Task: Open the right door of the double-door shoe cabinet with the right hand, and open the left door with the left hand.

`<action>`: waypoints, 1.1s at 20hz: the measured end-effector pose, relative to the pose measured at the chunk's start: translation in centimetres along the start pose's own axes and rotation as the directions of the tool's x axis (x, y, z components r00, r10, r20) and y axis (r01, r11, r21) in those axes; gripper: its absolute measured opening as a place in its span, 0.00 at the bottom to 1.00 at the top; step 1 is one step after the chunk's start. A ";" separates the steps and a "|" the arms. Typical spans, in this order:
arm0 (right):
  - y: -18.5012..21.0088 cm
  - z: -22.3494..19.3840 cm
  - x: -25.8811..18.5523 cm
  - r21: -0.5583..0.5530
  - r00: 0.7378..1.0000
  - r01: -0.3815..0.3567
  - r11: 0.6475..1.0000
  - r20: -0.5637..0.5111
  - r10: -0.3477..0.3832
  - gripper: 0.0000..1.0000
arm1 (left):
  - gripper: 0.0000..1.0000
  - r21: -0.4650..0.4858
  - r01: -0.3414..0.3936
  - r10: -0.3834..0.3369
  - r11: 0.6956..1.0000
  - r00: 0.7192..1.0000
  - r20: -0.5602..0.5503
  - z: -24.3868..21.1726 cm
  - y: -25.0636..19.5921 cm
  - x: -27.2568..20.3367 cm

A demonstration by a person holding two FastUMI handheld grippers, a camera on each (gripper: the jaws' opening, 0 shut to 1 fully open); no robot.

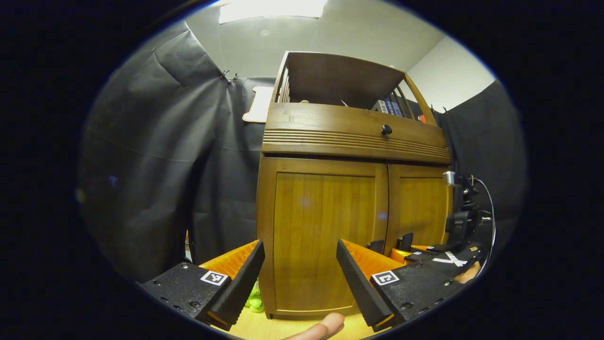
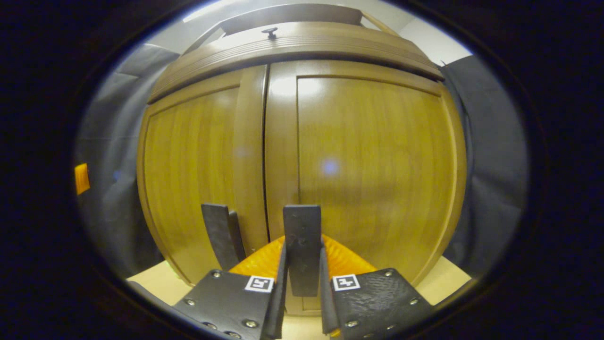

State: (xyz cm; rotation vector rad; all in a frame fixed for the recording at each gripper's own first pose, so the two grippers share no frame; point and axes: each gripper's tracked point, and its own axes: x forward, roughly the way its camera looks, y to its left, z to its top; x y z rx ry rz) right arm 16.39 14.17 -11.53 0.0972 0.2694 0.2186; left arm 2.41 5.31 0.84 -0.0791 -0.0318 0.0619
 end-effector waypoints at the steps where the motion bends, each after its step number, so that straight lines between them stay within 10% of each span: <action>1: 0.0 0.1 -0.2 0.004 1.000 -0.020 1.000 -0.003 0.020 0.25 | 0.95 -0.003 0.010 -0.010 1.000 1.000 -0.004 -0.2 -0.2 0.0; 22: -4.7 0.0 -13.4 0.079 0.937 -0.349 0.934 0.008 0.350 0.28 | 0.95 0.009 0.088 -0.087 0.996 0.993 -0.083 -3.3 -4.2 0.4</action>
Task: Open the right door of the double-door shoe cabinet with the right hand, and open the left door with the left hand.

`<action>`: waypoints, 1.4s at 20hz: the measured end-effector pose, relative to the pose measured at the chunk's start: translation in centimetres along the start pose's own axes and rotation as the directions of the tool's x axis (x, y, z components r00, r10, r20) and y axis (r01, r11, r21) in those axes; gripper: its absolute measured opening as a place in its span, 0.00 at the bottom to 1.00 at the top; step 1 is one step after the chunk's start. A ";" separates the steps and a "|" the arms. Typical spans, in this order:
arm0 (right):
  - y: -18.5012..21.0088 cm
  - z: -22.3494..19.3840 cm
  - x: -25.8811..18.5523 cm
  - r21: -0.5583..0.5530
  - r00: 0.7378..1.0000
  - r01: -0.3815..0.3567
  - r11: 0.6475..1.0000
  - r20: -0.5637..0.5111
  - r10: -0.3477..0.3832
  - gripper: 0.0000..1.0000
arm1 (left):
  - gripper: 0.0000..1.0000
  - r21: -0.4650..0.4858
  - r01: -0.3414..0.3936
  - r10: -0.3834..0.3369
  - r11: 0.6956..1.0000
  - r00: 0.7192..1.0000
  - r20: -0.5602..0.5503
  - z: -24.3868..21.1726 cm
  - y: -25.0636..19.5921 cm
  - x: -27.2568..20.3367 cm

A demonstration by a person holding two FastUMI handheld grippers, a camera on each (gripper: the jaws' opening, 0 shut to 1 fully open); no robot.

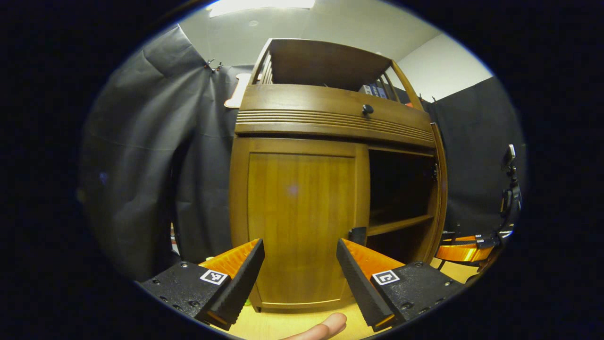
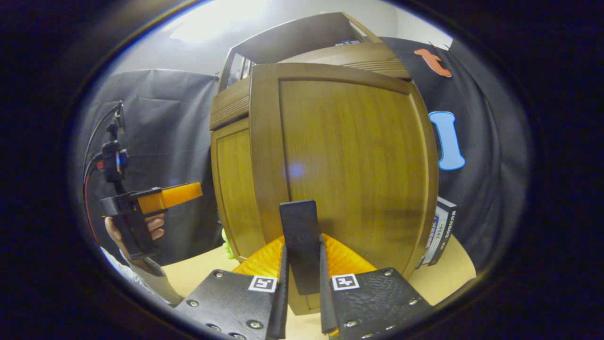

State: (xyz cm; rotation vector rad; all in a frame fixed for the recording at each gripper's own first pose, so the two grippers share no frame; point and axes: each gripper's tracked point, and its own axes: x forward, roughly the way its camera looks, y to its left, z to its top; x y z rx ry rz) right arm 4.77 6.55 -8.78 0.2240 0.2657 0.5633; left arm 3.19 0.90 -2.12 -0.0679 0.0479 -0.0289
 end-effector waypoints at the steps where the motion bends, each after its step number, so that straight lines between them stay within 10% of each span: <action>1: -0.3 0.2 -0.6 0.000 1.000 -0.005 1.000 0.003 0.005 0.24 | 0.95 0.002 0.004 -0.004 1.000 1.000 -0.001 0.0 -0.3 0.0; 28: -13.7 2.4 -14.7 0.029 0.945 0.291 0.956 0.147 -0.292 0.31 | 0.97 0.079 0.090 -0.088 0.993 0.996 -0.032 -2.2 -5.2 -0.3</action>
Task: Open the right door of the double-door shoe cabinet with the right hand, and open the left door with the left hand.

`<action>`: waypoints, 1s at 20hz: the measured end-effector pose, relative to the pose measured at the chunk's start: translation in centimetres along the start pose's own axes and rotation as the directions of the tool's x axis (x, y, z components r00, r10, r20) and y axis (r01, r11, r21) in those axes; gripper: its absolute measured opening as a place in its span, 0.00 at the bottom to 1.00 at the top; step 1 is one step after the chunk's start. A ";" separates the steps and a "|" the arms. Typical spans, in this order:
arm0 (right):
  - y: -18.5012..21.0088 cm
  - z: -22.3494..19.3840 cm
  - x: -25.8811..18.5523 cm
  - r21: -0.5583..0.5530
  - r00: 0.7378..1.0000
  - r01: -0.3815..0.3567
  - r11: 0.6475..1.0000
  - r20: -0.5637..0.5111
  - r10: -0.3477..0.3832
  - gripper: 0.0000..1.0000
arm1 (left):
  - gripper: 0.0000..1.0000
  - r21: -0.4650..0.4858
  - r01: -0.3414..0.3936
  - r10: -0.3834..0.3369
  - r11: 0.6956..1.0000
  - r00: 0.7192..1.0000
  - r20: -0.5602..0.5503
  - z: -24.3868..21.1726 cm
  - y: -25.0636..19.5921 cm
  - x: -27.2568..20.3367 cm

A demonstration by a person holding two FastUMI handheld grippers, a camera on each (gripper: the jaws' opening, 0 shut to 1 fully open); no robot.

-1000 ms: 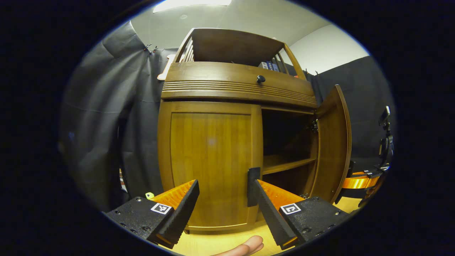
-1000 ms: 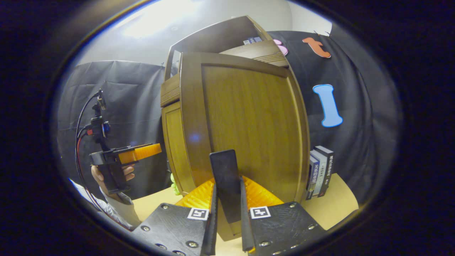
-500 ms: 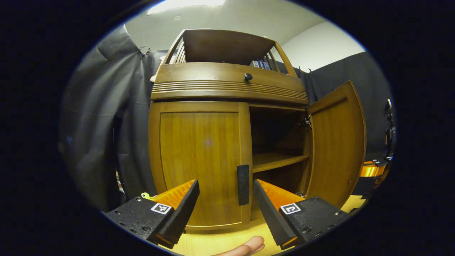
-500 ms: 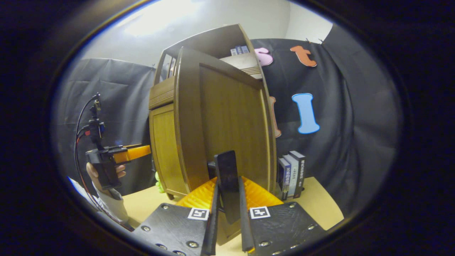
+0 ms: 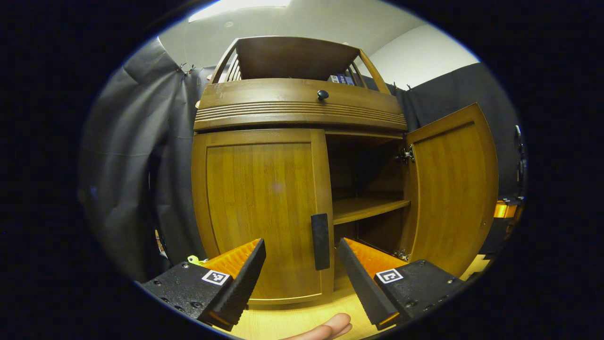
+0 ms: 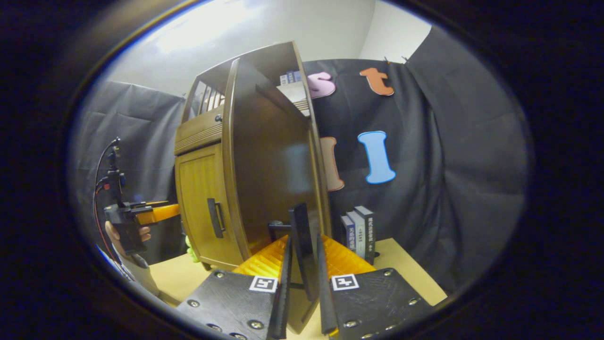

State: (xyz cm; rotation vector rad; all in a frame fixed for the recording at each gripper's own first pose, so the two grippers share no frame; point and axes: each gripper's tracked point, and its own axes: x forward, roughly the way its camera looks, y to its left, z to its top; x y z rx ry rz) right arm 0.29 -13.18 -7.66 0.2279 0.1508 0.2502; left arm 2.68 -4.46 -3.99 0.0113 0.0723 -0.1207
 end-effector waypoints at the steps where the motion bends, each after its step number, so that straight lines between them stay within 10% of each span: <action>1: -0.8 0.1 -0.1 -0.027 1.000 0.024 0.999 0.007 -0.024 0.27 | 0.97 0.001 -0.002 0.002 1.000 1.000 -0.003 -0.1 0.1 0.1; 16: -5.3 1.7 -2.9 -0.121 0.985 0.170 0.978 0.052 -0.165 0.24 | 0.98 0.016 -0.004 0.005 1.000 1.000 -0.028 -1.6 -0.9 1.5; 20: -6.5 2.7 -4.6 -0.155 0.964 0.263 0.952 0.082 -0.253 0.53 | 0.97 -0.015 0.000 0.000 1.000 0.999 -0.037 -2.4 -1.6 2.5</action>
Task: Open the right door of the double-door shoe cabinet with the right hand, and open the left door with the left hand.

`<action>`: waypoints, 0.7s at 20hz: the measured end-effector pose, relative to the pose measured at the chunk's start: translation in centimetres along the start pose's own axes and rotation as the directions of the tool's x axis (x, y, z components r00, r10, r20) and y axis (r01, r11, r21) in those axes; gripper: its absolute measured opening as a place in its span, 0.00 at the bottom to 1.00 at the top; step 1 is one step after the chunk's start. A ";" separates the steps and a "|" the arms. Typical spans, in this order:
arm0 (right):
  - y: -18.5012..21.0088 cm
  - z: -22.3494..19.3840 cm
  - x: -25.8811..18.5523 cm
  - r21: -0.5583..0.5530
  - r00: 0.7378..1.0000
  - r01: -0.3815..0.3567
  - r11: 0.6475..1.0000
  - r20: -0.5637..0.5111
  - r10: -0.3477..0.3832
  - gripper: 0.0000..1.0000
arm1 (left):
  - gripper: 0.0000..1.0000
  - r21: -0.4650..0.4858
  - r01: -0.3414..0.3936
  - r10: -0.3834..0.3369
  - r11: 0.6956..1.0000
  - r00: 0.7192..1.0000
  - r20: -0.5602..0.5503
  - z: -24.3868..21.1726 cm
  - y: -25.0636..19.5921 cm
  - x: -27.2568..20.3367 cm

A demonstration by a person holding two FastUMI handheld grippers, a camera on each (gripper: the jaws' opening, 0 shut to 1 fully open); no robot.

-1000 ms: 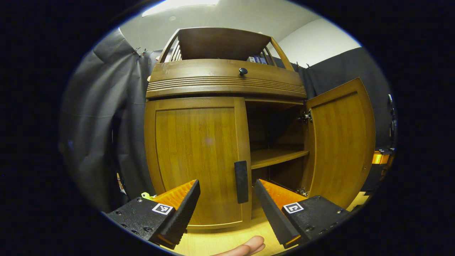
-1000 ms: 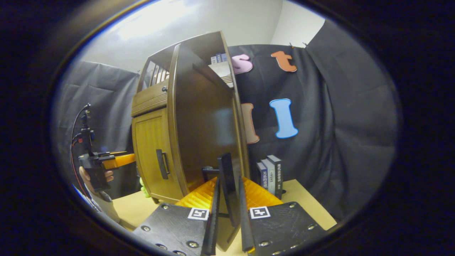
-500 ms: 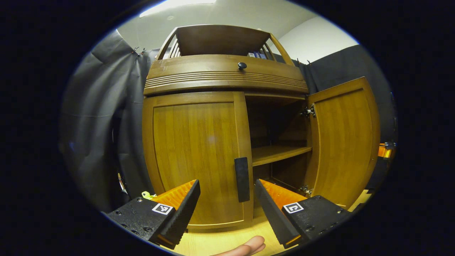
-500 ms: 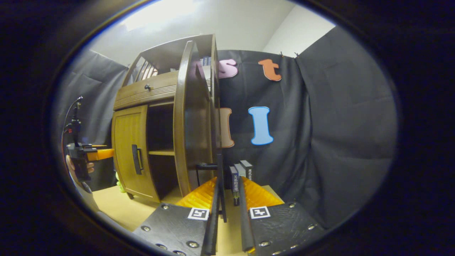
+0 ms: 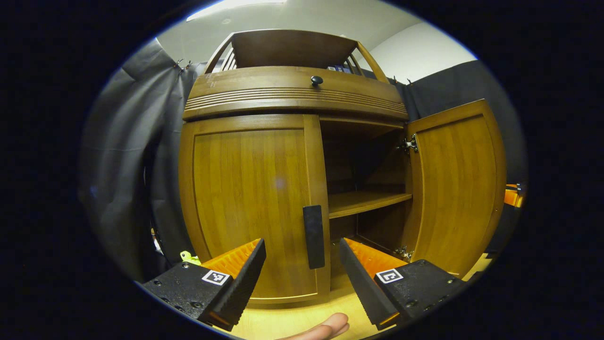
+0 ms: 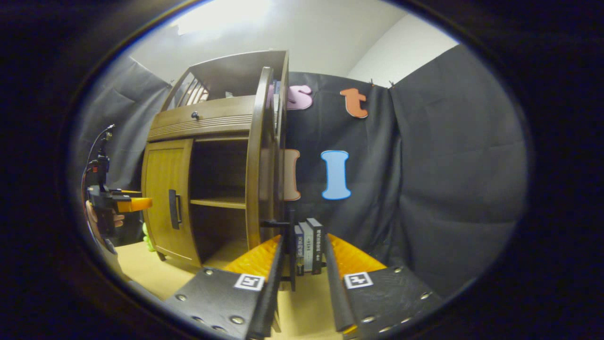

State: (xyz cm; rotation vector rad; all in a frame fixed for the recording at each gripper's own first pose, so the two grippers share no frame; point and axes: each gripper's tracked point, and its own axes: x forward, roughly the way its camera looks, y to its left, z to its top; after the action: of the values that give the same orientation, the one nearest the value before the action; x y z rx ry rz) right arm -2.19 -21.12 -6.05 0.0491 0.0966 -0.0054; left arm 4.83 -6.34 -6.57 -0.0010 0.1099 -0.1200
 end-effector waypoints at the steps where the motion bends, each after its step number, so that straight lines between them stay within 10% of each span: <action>1: -0.7 0.3 -0.5 -0.011 0.999 0.033 0.999 0.004 -0.033 0.64 | 0.97 -0.006 -0.004 0.004 1.000 1.000 0.005 0.0 0.0 0.4; 4: -1.1 1.5 -2.5 -0.005 0.997 0.074 0.997 0.017 -0.074 1.00 | 0.98 -0.017 -0.017 0.017 1.000 1.000 0.019 -0.5 -0.1 1.9; 8: -1.1 3.9 -6.4 -0.027 0.983 0.161 0.987 0.088 -0.158 1.00 | 0.97 -0.033 -0.026 0.026 0.999 1.000 0.011 -1.7 0.0 5.5; 14: 6.7 5.1 -11.1 0.028 0.986 0.048 0.998 0.161 -0.052 0.97 | 0.94 -0.062 0.003 0.001 0.998 0.998 0.057 -2.8 0.0 9.7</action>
State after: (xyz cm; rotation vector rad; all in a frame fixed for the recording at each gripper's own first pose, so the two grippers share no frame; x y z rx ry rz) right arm -12.70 -14.64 0.47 0.0702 -0.0649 -0.0610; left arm 14.05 -7.51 -10.40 -0.0668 0.0569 -0.1174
